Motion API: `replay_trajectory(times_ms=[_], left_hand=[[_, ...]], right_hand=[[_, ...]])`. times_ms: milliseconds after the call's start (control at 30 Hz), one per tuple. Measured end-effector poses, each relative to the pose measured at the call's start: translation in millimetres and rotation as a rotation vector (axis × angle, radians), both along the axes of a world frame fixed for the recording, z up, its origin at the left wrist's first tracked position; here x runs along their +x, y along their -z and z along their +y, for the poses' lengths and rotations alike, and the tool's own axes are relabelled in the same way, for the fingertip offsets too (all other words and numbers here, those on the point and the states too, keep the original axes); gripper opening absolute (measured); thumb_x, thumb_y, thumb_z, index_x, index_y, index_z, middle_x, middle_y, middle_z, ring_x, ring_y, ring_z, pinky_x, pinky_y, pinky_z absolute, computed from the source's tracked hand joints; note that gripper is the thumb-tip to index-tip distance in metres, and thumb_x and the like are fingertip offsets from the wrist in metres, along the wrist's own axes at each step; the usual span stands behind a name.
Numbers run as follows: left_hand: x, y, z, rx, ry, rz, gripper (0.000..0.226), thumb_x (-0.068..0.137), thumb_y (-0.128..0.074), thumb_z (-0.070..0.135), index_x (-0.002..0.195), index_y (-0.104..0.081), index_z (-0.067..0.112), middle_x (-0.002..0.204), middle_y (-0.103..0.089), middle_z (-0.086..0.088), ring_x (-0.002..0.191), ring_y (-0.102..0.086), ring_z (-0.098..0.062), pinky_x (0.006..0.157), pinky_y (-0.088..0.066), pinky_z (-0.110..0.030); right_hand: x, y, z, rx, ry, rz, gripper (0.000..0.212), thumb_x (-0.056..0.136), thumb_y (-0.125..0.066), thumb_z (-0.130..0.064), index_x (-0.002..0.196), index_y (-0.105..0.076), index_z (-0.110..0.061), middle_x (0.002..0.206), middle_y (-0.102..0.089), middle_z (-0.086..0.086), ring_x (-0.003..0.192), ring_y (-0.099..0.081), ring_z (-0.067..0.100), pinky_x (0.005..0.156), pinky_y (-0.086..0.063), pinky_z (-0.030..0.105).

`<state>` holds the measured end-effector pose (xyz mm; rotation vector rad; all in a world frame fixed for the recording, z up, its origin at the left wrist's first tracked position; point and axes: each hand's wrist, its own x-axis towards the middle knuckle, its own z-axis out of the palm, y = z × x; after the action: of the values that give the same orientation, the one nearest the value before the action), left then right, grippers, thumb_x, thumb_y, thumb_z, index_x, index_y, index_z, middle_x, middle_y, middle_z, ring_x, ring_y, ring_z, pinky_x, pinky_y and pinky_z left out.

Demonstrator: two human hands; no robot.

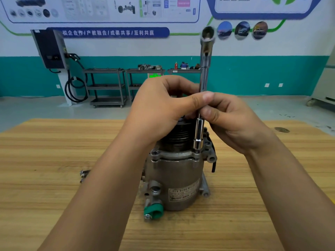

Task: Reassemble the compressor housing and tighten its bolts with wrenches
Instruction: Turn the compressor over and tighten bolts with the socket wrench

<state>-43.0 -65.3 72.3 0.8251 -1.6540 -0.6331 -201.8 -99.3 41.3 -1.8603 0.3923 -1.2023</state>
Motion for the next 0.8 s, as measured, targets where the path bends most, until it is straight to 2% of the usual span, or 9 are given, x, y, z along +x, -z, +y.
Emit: replay_trajectory(times_ms=[167, 233, 300, 367, 500, 600, 700, 800], left_hand=[[0.0, -1.4, 0.5, 0.014, 0.01, -0.028, 0.005, 0.075, -0.075, 0.027, 0.071, -0.072, 0.025, 0.066, -0.07, 0.005, 0.064, -0.064, -0.004, 0.062, -0.051, -0.019], [1.1, -2.6, 1.8, 0.03, 0.045, -0.033, 0.006, 0.074, -0.074, 0.028, 0.077, -0.073, 0.023, 0.067, -0.07, 0.001, 0.066, -0.064, -0.006, 0.063, -0.051, -0.019], [2.3, -3.5, 2.0, 0.039, 0.06, -0.044, 0.019, 0.069, -0.071, 0.036, 0.081, -0.073, 0.022, 0.071, -0.071, 0.005, 0.071, -0.067, -0.006, 0.068, -0.051, -0.022], [3.8, -4.4, 1.2, 0.043, 0.069, -0.052, 0.025, 0.066, -0.068, 0.039, 0.083, -0.074, 0.022, 0.078, -0.073, 0.005, 0.076, -0.068, -0.008, 0.074, -0.052, -0.027], [6.6, -5.5, 1.3, 0.016, 0.091, -0.113, 0.011, 0.082, -0.067, 0.028, 0.085, -0.074, 0.02, 0.063, -0.064, 0.008, 0.07, -0.061, -0.007, 0.076, -0.047, -0.031], [6.8, -5.1, 2.0, 0.027, 0.111, -0.123, 0.013, 0.082, -0.066, 0.03, 0.086, -0.074, 0.022, 0.068, -0.067, -0.001, 0.074, -0.064, -0.014, 0.081, -0.049, -0.038], [4.4, -6.2, 4.5, 0.035, 0.086, -0.11, 0.024, 0.074, -0.067, 0.041, 0.088, -0.074, 0.023, 0.075, -0.07, 0.006, 0.083, -0.067, -0.009, 0.089, -0.051, -0.04], [1.0, -5.5, 5.3, -0.002, 0.036, -0.12, 0.028, 0.067, -0.074, 0.046, 0.085, -0.073, 0.025, 0.086, -0.072, 0.008, 0.087, -0.067, -0.006, 0.085, -0.051, -0.032]], right_hand=[[1.6, -0.5, 0.0, 0.008, -0.004, -0.017, 0.042, 0.066, -0.075, -0.044, 0.084, -0.063, -0.009, 0.081, -0.067, -0.007, 0.087, -0.062, 0.01, 0.081, -0.049, 0.022], [0.7, -0.2, 0.7, 0.009, -0.034, -0.022, 0.045, 0.07, -0.073, -0.043, 0.094, -0.065, -0.006, 0.093, -0.068, 0.003, 0.095, -0.063, 0.016, 0.086, -0.049, 0.027], [-1.5, 0.0, 1.5, -0.003, -0.045, -0.003, 0.051, 0.078, -0.068, -0.041, 0.107, -0.062, 0.0, 0.11, -0.063, 0.02, 0.109, -0.058, 0.028, 0.096, -0.046, 0.036], [-3.3, -0.1, 1.4, -0.002, -0.046, 0.012, 0.046, 0.082, -0.062, -0.035, 0.109, -0.061, 0.002, 0.112, -0.06, 0.026, 0.111, -0.056, 0.031, 0.097, -0.045, 0.039], [-1.7, -0.9, 1.5, 0.021, -0.052, 0.001, 0.03, 0.078, -0.067, -0.042, 0.091, -0.073, -0.016, 0.092, -0.07, -0.004, 0.097, -0.063, 0.013, 0.085, -0.047, 0.024], [0.1, -1.7, 2.2, 0.037, -0.032, 0.007, 0.027, 0.073, -0.07, -0.047, 0.086, -0.074, -0.023, 0.083, -0.07, -0.008, 0.089, -0.063, 0.007, 0.081, -0.047, 0.019], [1.9, -1.5, 2.1, 0.024, -0.036, 0.01, 0.026, 0.069, -0.073, -0.048, 0.084, -0.073, -0.027, 0.081, -0.069, -0.01, 0.087, -0.064, 0.005, 0.079, -0.048, 0.018], [2.8, -1.0, 1.5, 0.023, -0.036, 0.0, 0.029, 0.065, -0.076, -0.05, 0.086, -0.072, -0.03, 0.083, -0.068, -0.01, 0.088, -0.063, 0.007, 0.079, -0.049, 0.02]])
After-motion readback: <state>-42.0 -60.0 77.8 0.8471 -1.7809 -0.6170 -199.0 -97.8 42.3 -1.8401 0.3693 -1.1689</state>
